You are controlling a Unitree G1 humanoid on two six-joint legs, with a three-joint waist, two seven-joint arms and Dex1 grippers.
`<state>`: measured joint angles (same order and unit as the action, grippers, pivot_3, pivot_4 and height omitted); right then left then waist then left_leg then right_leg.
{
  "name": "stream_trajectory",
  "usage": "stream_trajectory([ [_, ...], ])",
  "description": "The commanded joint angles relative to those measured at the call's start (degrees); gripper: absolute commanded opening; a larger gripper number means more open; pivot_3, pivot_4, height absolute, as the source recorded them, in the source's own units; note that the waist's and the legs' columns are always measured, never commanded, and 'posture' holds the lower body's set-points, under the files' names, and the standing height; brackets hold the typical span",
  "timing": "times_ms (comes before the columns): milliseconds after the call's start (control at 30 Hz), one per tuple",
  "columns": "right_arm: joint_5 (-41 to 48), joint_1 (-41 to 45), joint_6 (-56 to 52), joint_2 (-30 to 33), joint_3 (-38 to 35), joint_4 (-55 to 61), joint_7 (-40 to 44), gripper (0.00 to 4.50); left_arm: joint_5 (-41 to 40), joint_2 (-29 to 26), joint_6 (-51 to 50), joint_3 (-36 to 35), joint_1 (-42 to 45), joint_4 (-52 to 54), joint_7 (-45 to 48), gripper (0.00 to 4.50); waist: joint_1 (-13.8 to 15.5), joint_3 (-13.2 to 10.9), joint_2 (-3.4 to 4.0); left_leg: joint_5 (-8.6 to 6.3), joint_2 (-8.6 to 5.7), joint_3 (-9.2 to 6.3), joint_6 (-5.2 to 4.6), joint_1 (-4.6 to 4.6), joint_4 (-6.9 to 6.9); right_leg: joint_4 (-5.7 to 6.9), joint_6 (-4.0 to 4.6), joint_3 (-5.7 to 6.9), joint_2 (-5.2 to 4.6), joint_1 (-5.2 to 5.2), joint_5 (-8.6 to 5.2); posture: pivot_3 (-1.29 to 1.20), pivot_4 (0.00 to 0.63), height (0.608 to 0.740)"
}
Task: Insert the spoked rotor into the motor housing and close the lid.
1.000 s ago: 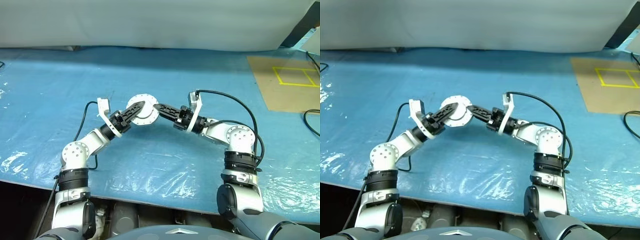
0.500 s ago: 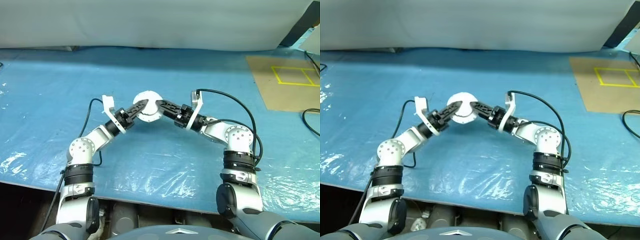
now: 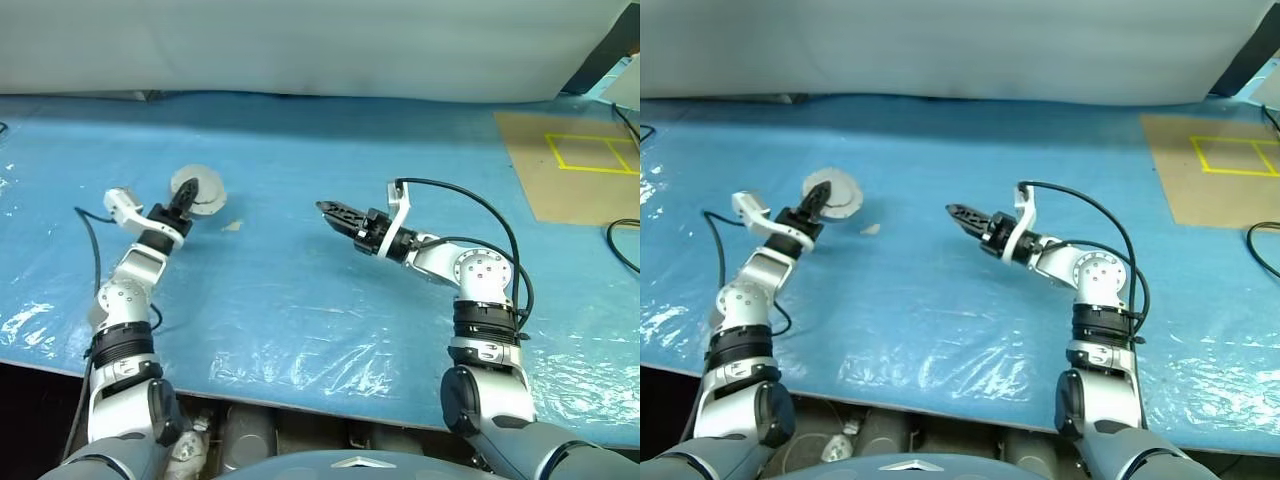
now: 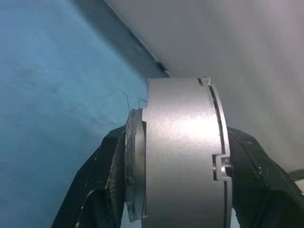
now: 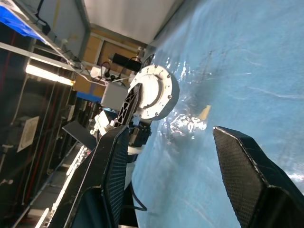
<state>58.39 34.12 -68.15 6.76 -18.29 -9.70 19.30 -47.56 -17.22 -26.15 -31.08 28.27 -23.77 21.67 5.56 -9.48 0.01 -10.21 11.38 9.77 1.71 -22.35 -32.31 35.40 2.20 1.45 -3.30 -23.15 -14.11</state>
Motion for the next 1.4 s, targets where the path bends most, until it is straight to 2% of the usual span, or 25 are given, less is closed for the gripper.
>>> stream_trajectory([
  [33, -0.14, -0.19, 0.9, -0.27, 1.37, 1.8, 1.42, 2.92, 3.04, -1.49, 3.31, 0.25, 0.8, -1.58, 0.75, 2.59, 0.01, 0.0, -0.01, 0.0, 0.0, 0.0, 0.0, 0.0, -0.01, 0.01, 0.0, 0.0, 0.0, 0.0, 0.0, 0.0, 0.15, 0.74],
  [267, -1.67, -0.26, 1.82, -0.25, 2.95, 1.73, 2.01, 2.92, 7.85, -1.19, 6.76, 0.76, 2.29, -8.41, -1.21, 2.59, 0.03, 0.01, -0.08, 0.0, 0.14, -0.04, 0.0, 0.12, -0.12, 0.09, -0.01, 0.0, -0.04, 0.15, 0.01, 0.0, 0.15, 0.74],
  [467, -2.55, -1.37, 2.04, 0.23, 4.06, 2.35, 2.84, 2.96, 9.96, -2.95, 10.06, -0.86, 3.24, -11.68, -3.77, 4.37, -0.03, 0.0, -0.1, 0.0, 0.23, -0.03, 0.0, 0.26, -0.12, 0.12, -0.01, -0.01, -0.03, 0.26, 0.01, 0.0, 0.15, 0.74],
  [800, -4.87, -2.38, 3.05, 0.39, 6.25, 2.09, 5.03, 2.96, 12.44, -7.13, 19.76, -6.04, 0.38, -11.08, -9.69, 4.37, -0.06, 0.0, -0.1, -0.01, 0.24, -0.09, 0.01, 0.24, -0.09, 0.09, 0.0, -0.01, -0.03, 0.21, 0.0, 0.0, 0.15, 0.74],
  [900, -5.37, -2.38, 3.4, 0.33, 6.68, 1.95, 5.6, 2.96, 13.61, -7.7, 22.15, -5.68, -1.54, -9.62, -8.66, 4.37, -0.05, 0.0, -0.11, -0.01, 0.25, -0.1, 0.01, 0.24, -0.1, 0.1, 0.0, -0.01, -0.03, 0.21, 0.0, 0.0, 0.15, 0.74],
  [1000, -5.77, -2.15, 3.97, 1.2, 6.88, 3.11, 6.73, 2.96, 10.63, -6.54, 20.11, -4.8, -4.53, -2.62, -3.91, 4.37, -0.03, -0.01, -0.18, -0.01, 0.27, -0.1, 0.01, 0.24, -0.11, 0.11, 0.0, 0.0, -0.03, 0.22, 0.0, 0.0, 0.15, 0.74],
  [1133, -8.06, -3.64, 8.96, 5.22, 7.07, 9.75, 9.5, 2.96, 1.31, -5.33, 7.87, -0.57, -10.65, 15.0, 3.52, 4.37, 0.29, -0.03, -0.22, -0.01, 0.22, 0.02, 0.01, 0.18, -0.11, 0.11, 0.02, 0.01, -0.12, 0.2, -0.01, 0.0, 0.15, 0.74],
  [1233, -12.55, -6.12, 14.57, 9.63, 9.6, 15.32, 11.99, 2.96, -2.11, -6.17, 1.18, 4.78, -13.5, 26.17, 6.72, 4.37, 0.3, -0.04, -0.23, -0.01, 0.2, 0.05, 0.01, 0.21, -0.09, 0.11, 0.02, 0.0, -0.13, 0.21, -0.01, 0.0, 0.15, 0.74],
  [1300, -16.38, -7.67, 18.2, 12.82, 11.77, 18.08, 13.44, 2.96, -1.74, -6.87, -1.69, 9.7, -13.88, 31.2, 9.07, 4.37, 0.27, -0.04, -0.23, -0.01, 0.24, 0.06, 0.0, 0.24, -0.08, 0.11, 0.03, -0.01, -0.09, 0.21, -0.02, 0.0, 0.15, 0.74],
  [1400, -18.76, -8.83, 20.49, 15.51, 12.62, 19.88, 14.1, 2.96, 3.49, -8.5, -2.68, 19.16, -13.94, 35.08, 13.78, 4.37, -0.18, -0.06, -0.21, -0.01, 0.28, 0.13, 0.0, 0.33, -0.06, 0.11, 0.03, -0.1, -0.04, 0.2, -0.02, 0.0, 0.15, 0.74],
])
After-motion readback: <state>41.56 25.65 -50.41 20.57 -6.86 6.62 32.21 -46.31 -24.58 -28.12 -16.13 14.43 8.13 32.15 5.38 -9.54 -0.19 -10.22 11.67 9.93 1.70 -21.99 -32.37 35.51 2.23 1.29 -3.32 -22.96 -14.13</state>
